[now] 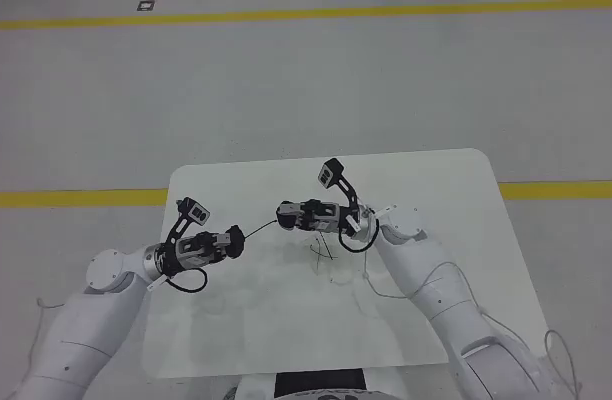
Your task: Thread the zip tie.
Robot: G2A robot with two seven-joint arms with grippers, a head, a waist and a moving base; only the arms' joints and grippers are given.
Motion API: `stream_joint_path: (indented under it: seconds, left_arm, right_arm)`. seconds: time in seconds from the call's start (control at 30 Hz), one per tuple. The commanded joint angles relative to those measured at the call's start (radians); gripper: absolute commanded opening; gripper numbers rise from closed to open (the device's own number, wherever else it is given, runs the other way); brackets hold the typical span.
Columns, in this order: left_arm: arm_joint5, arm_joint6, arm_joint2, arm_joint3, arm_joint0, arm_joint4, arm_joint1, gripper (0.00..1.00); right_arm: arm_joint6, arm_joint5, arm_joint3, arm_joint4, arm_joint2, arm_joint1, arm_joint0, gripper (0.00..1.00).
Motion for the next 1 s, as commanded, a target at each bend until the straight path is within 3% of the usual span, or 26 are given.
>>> stream_joint_path:
  seconds: [0.0, 0.97]
  left_arm:
    - [0.000, 0.000, 0.000, 0.000, 0.000, 0.000, 0.000, 0.00]
    - [0.000, 0.000, 0.000, 0.000, 0.000, 0.000, 0.000, 0.00]
  right_arm:
    - [-0.001, -0.001, 0.001, 0.000, -0.005, 0.001, 0.001, 0.13]
    - [0.016, 0.013, -0.026, 0.024, -0.048, 0.022, 0.003, 0.14]
